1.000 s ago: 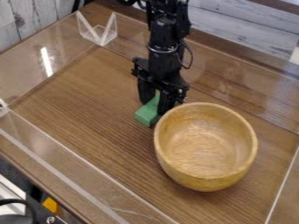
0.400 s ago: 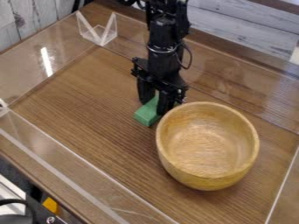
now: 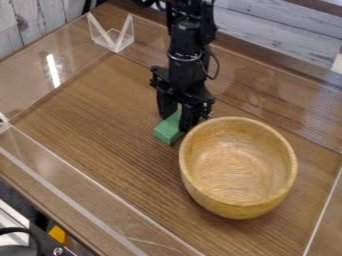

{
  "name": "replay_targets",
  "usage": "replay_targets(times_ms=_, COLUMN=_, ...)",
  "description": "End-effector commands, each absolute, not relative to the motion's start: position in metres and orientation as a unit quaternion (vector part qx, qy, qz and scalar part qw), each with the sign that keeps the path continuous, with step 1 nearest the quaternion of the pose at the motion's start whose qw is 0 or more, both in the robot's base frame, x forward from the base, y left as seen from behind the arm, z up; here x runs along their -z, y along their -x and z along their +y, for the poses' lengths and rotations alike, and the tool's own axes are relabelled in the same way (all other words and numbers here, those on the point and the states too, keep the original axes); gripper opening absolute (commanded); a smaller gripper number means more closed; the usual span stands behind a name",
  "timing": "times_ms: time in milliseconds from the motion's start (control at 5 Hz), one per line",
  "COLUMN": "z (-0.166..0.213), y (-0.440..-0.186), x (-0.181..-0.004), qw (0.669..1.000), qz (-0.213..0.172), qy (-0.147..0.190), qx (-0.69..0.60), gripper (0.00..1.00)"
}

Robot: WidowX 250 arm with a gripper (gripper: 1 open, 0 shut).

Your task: Put the green block in the brown bowl

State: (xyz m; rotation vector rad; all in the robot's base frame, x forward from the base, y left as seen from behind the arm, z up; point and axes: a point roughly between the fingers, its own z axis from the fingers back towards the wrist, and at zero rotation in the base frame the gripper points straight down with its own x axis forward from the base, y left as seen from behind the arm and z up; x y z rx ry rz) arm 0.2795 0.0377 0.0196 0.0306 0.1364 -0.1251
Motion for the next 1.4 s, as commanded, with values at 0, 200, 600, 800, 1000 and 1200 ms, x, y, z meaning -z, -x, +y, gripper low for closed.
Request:
replay_targets(times_ms=0, z=0.043, y=-0.253, x=-0.003, qw=0.991, qz=0.122, qy=-0.006, qx=0.057, gripper=0.00)
replay_targets(times_ms=200, z=0.043, y=-0.250, x=-0.003, qw=0.990, qz=0.129, qy=-0.004, qx=0.056, gripper=0.00)
replay_targets(times_ms=600, z=0.039, y=-0.245, x=-0.003, qw=0.989, qz=0.137, qy=-0.003, qx=0.055, gripper=0.00)
replay_targets(times_ms=800, z=0.037, y=-0.243, x=-0.003, qw=0.989, qz=0.141, qy=-0.002, qx=0.054, gripper=0.00)
replay_targets(times_ms=1000, z=0.035, y=-0.242, x=-0.009, qw=0.989, qz=0.141, qy=-0.003, qx=0.054, gripper=0.00)
replay_targets(times_ms=1200, z=0.033, y=-0.241, x=-0.016, qw=0.989, qz=0.141, qy=-0.002, qx=0.054, gripper=0.00)
